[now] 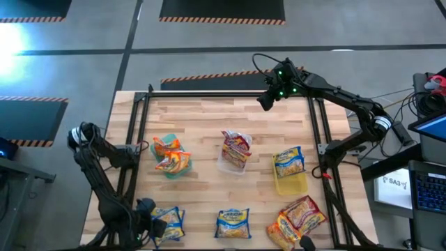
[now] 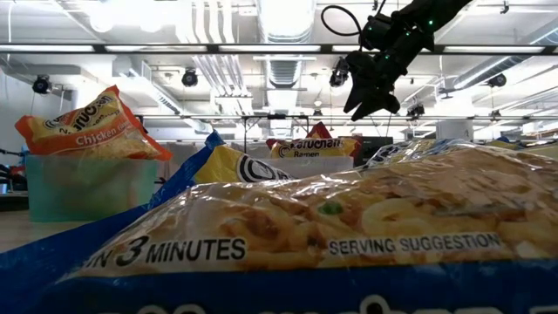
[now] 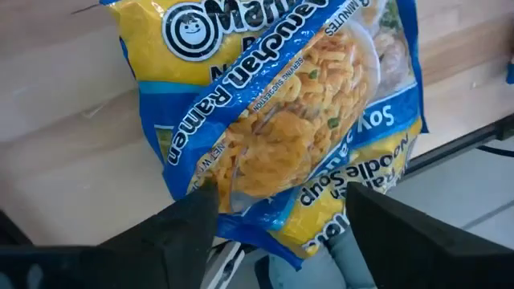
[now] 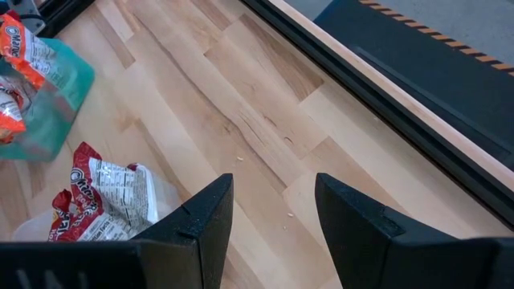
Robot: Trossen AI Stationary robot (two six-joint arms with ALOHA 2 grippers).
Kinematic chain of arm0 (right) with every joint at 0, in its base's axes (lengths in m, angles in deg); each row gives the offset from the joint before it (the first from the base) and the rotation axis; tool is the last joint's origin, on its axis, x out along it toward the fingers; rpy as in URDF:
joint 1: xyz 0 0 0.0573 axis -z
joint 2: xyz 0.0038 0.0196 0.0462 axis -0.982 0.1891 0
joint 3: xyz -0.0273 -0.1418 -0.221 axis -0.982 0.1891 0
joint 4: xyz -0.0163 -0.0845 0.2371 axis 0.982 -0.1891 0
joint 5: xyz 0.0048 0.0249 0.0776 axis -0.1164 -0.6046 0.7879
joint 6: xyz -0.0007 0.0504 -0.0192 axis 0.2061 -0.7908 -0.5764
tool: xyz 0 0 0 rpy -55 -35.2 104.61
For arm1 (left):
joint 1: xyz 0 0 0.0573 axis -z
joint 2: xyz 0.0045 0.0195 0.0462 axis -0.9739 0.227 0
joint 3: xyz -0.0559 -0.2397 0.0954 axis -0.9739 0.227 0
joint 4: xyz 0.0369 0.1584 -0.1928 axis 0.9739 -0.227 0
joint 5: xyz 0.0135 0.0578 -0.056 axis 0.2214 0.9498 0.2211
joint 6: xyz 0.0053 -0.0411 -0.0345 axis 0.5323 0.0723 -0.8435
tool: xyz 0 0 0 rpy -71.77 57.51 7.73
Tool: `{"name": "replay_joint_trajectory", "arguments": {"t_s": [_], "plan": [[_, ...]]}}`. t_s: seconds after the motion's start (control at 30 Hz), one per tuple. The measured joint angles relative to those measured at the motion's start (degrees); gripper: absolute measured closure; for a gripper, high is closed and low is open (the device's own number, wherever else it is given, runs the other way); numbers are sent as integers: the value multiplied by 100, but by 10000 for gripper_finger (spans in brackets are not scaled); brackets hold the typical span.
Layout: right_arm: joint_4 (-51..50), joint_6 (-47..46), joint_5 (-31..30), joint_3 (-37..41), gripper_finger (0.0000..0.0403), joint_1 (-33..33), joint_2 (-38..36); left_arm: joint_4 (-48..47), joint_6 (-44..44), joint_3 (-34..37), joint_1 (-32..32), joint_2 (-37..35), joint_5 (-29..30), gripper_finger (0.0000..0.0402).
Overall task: Sort Maruchan noodles
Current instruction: Put the blue noodle pack into the yellow bin
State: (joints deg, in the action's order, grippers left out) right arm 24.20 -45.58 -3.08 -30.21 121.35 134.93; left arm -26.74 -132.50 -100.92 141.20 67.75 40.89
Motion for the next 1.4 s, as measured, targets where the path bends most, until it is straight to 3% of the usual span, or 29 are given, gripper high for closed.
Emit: {"name": "replay_joint_trajectory", "arguments": {"t_s": [0.2,0.43,0.77,0.97,1.2,1.4], "plan": [[-1,0,0,0,236,-1,0,-440,75,-378,-9,27,49,116],[-1,0,0,0,236,1,0,-1575,50,-1146,1,342,-137,113],[0,0,1,0,236,0,0,-1528,47,-1276,-1,1115,-362,113],[-1,0,0,0,236,1,0,-1349,58,-1061,-17,1241,51,113],[0,0,0,0,236,1,0,-1222,155,-830,-31,1258,924,113],[1,0,2,0,236,-1,0,-1207,456,-703,-87,1258,1131,131]]}}
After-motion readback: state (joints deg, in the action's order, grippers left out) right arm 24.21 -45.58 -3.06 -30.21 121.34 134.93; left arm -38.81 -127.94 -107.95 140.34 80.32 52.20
